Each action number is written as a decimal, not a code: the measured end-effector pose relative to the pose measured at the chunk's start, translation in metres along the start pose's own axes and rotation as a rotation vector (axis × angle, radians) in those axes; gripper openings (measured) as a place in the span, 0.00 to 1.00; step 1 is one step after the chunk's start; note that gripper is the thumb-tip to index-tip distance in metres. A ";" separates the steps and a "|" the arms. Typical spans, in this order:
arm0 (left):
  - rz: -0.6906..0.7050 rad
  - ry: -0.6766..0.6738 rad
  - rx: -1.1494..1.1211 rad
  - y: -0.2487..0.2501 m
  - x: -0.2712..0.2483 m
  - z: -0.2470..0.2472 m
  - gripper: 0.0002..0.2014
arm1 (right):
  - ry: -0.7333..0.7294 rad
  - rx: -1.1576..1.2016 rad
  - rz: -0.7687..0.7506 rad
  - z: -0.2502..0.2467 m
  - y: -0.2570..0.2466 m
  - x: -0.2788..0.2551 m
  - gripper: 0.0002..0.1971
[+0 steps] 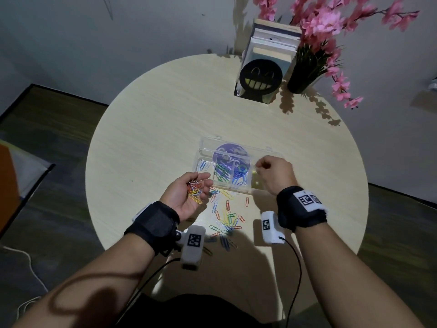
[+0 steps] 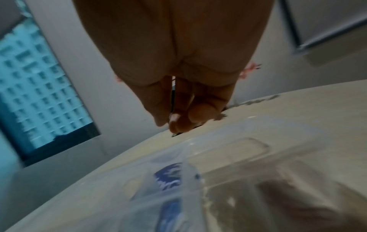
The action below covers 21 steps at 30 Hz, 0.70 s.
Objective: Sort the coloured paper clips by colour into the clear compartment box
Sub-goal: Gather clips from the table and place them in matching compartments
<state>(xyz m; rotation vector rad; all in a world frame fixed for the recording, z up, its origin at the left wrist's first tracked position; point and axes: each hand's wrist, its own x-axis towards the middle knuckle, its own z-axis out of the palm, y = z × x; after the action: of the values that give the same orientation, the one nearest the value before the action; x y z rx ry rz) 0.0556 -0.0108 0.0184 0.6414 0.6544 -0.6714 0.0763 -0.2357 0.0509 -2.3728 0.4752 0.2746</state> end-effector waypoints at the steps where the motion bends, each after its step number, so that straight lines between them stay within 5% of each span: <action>1: 0.012 0.024 -0.013 0.003 0.002 -0.003 0.14 | -0.050 -0.058 -0.065 0.010 -0.012 0.000 0.08; 12: 0.060 0.150 -0.066 0.025 0.022 -0.027 0.11 | -0.384 -0.829 -0.358 0.099 -0.090 0.030 0.13; 21: 0.075 0.160 -0.022 0.029 0.034 -0.034 0.14 | -0.468 -1.031 -0.431 0.116 -0.106 0.045 0.11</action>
<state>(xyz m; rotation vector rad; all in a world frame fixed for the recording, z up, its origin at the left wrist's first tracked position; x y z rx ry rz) 0.0862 0.0190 -0.0183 0.7007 0.7811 -0.5456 0.1530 -0.0958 0.0138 -3.1266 -0.5433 1.0271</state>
